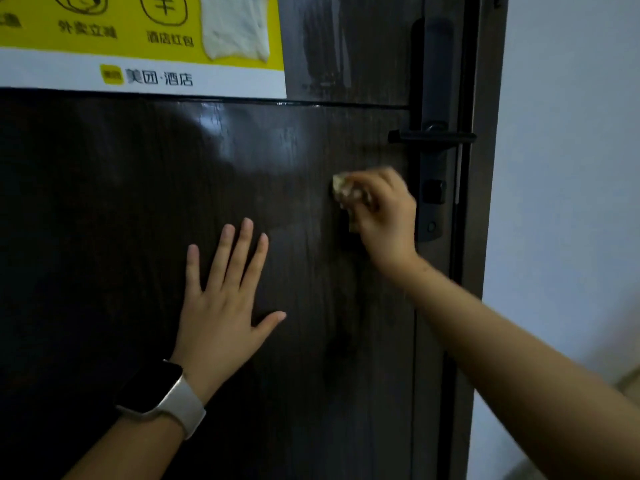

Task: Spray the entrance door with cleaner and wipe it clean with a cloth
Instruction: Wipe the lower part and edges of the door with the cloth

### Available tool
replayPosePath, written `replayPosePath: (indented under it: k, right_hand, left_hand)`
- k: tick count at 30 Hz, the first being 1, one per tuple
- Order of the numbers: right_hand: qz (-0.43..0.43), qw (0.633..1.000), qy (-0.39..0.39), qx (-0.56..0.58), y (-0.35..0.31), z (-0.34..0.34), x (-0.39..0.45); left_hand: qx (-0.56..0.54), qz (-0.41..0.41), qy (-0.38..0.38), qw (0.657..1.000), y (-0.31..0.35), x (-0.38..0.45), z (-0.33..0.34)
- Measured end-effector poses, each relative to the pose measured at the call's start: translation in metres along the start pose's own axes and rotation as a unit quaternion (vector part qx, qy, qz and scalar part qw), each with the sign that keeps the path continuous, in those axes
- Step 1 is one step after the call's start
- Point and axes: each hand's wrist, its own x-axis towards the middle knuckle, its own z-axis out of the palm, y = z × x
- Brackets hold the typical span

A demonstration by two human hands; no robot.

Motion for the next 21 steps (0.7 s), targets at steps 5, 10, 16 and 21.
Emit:
replayPosePath:
  k: [5,10,16,21]
  right_hand:
    - [-0.055,0.998,0.031,-0.002,-0.002,0.016,-0.011]
    - [-0.157,0.969,-0.189,0.012,0.03,0.004,-0.159]
    - [-0.184,0.945,-0.271,-0.009,0.03,-0.009,-0.138]
    - [-0.155,0.983,-0.066,-0.073,-0.001,-0.003,-0.005]
  left_hand:
    - [0.007,-0.002,-0.002,1.0,0.002,0.001,0.0]
    - [0.01,0.004,-0.009,1.0,0.002,0.0,-0.003]
    - [0.013,0.006,-0.02,1.0,0.002,0.0,-0.005]
    - [0.008,0.01,-0.01,1.0,0.001,0.0,-0.004]
